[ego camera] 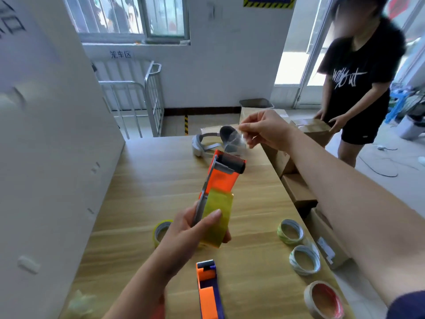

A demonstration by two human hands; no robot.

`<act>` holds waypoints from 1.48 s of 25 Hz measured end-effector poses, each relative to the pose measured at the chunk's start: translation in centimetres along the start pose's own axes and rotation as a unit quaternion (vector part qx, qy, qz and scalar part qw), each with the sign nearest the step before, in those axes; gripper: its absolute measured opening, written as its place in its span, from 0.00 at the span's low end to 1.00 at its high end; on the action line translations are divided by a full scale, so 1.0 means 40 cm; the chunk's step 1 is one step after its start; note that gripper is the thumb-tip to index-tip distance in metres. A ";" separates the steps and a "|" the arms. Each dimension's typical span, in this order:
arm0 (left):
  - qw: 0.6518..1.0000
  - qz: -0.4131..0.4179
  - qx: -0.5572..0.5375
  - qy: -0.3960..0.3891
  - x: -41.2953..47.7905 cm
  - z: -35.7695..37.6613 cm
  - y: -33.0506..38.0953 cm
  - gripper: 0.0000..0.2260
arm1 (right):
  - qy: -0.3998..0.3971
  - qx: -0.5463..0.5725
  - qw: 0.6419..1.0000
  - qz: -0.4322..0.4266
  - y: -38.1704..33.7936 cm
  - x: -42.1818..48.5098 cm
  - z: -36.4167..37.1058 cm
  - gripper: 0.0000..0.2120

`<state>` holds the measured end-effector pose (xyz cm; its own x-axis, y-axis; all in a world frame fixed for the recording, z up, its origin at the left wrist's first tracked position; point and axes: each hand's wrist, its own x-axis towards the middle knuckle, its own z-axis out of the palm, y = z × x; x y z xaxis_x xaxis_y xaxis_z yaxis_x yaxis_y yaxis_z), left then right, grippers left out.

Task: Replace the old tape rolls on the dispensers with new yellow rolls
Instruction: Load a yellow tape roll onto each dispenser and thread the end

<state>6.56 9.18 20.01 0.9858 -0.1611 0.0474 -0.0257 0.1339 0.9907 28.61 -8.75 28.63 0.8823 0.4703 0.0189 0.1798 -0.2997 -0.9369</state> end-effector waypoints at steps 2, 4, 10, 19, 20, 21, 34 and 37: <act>0.999 0.032 0.014 0.024 -0.011 0.008 0.027 0.26 | 0.019 0.000 1.000 -0.018 -0.033 0.007 -0.024 0.04; 0.998 0.050 0.015 0.046 -0.008 0.010 0.059 0.26 | 0.033 -0.006 0.999 -0.021 -0.060 0.009 -0.033 0.04; 0.990 0.128 0.037 0.037 0.053 -0.029 0.233 0.24 | 0.116 0.090 0.988 -0.040 -0.166 0.052 -0.009 0.04; 0.982 0.184 0.045 0.021 0.054 -0.068 0.377 0.15 | 0.124 0.207 0.966 -0.093 -0.344 0.104 -0.016 0.04; 0.980 0.191 0.043 0.032 0.050 -0.067 0.384 0.15 | 0.125 0.206 0.966 -0.090 -0.346 0.109 -0.008 0.05; 0.978 0.198 0.041 0.043 0.046 -0.066 0.389 0.15 | 0.122 0.207 0.967 -0.086 -0.339 0.116 0.003 0.05; 0.984 0.170 -0.010 0.049 -0.060 -0.054 0.363 0.23 | 0.140 0.314 0.939 -0.023 -0.215 0.080 0.005 0.06; 0.984 0.163 -0.016 0.064 -0.070 -0.055 0.361 0.24 | 0.156 0.321 0.934 -0.011 -0.210 0.088 -0.005 0.06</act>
<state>3.79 13.71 33.89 0.9388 0.0202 0.3437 -0.3412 0.1899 0.9206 30.28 -4.75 36.64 0.9831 0.1767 0.0470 -0.0109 0.3134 -0.9495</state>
